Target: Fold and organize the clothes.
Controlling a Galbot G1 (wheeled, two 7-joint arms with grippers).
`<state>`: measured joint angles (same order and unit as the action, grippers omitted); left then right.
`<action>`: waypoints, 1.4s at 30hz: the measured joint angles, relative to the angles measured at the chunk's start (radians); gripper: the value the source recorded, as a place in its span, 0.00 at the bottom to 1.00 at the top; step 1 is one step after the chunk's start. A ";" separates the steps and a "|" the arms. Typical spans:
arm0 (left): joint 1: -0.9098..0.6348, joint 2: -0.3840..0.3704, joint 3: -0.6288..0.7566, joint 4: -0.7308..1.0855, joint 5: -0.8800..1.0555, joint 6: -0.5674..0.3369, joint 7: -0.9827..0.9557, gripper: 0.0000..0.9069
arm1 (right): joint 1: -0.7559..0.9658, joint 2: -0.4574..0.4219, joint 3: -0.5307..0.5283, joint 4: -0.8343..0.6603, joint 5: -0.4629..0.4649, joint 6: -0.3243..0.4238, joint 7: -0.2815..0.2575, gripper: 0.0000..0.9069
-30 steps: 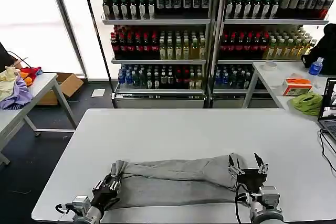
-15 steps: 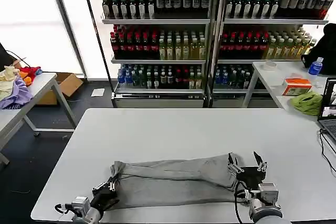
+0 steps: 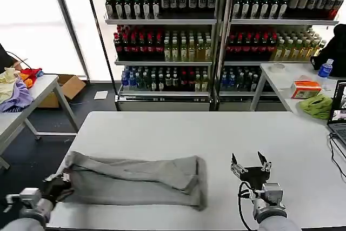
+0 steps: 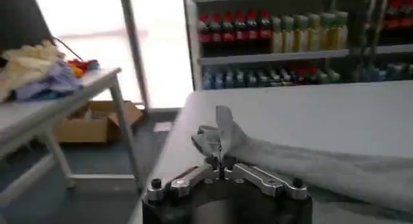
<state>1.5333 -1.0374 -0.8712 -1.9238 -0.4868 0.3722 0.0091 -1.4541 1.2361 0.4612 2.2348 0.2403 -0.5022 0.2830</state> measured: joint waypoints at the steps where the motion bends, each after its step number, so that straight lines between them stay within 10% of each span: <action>1: -0.003 0.017 -0.019 0.006 -0.003 0.001 0.001 0.00 | 0.001 0.001 0.000 0.000 0.000 0.000 0.000 1.00; 13: 0.003 0.069 -0.057 -0.064 0.014 0.029 0.004 0.00 | -0.012 0.011 0.028 0.020 0.002 0.000 0.009 1.00; 42: -0.099 0.004 0.426 -0.204 0.052 0.091 -0.053 0.00 | -0.121 0.076 0.088 0.056 -0.037 0.015 0.031 1.00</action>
<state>1.4340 -1.0332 -0.4447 -2.1277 -0.4345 0.4630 -0.0441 -1.5755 1.3117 0.5492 2.2905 0.2030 -0.4875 0.3137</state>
